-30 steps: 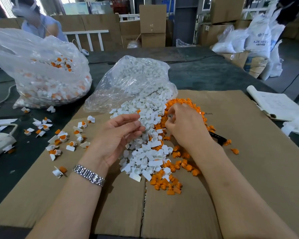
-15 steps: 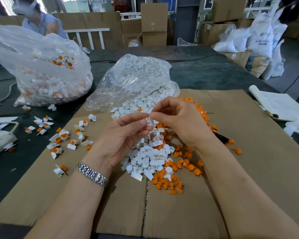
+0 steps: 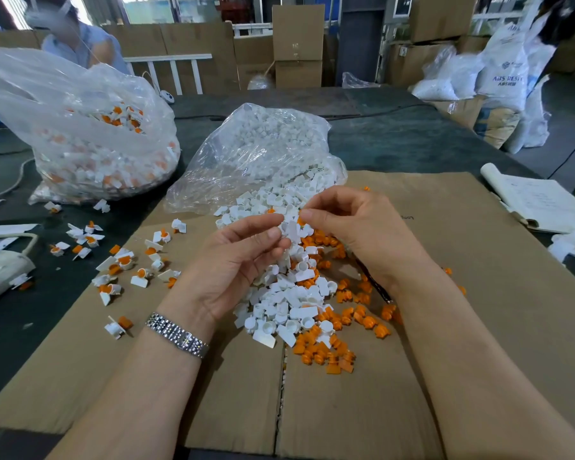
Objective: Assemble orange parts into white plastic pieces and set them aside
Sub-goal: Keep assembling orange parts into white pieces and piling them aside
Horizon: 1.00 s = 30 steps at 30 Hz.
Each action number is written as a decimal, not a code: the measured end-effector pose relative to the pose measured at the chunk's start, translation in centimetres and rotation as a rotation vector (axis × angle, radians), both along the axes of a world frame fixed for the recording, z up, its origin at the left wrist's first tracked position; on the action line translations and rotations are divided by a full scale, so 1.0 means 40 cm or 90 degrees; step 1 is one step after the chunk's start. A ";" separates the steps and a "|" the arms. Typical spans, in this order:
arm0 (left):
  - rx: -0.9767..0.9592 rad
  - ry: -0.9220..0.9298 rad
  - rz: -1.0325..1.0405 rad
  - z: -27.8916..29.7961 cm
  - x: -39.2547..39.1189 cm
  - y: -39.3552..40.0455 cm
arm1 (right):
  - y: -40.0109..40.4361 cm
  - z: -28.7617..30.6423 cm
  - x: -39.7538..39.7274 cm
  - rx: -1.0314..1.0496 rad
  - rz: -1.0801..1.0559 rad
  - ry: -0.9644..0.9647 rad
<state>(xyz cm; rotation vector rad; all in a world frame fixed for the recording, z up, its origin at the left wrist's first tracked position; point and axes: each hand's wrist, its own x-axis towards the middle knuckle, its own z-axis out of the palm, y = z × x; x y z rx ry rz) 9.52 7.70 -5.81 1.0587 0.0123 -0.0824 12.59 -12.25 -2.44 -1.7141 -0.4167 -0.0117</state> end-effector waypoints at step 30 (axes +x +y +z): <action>0.115 -0.067 0.076 -0.006 -0.006 -0.011 | 0.048 -0.023 -0.013 -0.250 -0.028 -0.217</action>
